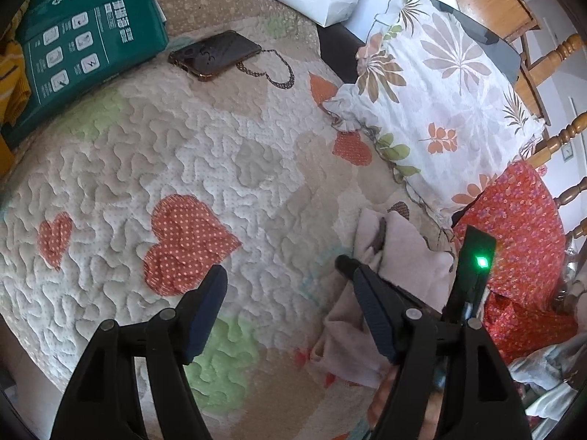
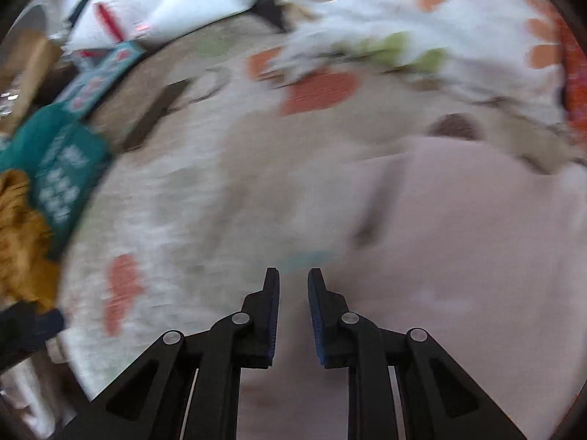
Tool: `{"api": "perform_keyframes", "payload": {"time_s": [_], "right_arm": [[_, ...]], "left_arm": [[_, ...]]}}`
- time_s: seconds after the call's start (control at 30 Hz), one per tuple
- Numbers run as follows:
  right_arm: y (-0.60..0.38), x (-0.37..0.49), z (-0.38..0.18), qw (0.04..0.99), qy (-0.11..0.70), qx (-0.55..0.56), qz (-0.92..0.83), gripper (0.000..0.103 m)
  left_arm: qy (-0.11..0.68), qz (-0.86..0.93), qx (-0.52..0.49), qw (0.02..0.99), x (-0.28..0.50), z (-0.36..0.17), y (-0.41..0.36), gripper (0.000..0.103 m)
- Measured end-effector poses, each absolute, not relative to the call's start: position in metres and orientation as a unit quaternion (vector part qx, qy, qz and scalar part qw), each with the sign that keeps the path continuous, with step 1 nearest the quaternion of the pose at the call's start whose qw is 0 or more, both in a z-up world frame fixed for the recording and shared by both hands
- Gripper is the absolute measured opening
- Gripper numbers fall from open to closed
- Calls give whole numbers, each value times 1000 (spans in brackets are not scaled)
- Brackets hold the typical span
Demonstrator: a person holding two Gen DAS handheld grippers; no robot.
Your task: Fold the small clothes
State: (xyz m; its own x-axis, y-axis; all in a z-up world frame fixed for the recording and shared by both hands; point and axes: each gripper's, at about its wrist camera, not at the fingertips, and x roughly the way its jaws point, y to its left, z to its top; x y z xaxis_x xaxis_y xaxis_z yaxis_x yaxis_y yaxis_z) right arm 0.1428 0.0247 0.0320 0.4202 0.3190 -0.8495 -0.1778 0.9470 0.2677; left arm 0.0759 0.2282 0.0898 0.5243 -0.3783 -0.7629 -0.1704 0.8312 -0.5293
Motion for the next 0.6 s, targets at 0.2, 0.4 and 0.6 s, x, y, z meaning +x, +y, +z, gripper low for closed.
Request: {"api": "perform_keyframes", "payload": {"time_s": [0.2,0.4,0.6], "right_arm": [[4,106,61,869,477,65,116,20],[-89,45,88,881,461,89,54,40],[-163,-31,96,883,457,111,0,45]], "left_arm": [[476,-61,-258,838,71,96,221,71],[450,-50,-206,867,58,110,198,72],[348,-6,-106,932,14,138,156,85]]}}
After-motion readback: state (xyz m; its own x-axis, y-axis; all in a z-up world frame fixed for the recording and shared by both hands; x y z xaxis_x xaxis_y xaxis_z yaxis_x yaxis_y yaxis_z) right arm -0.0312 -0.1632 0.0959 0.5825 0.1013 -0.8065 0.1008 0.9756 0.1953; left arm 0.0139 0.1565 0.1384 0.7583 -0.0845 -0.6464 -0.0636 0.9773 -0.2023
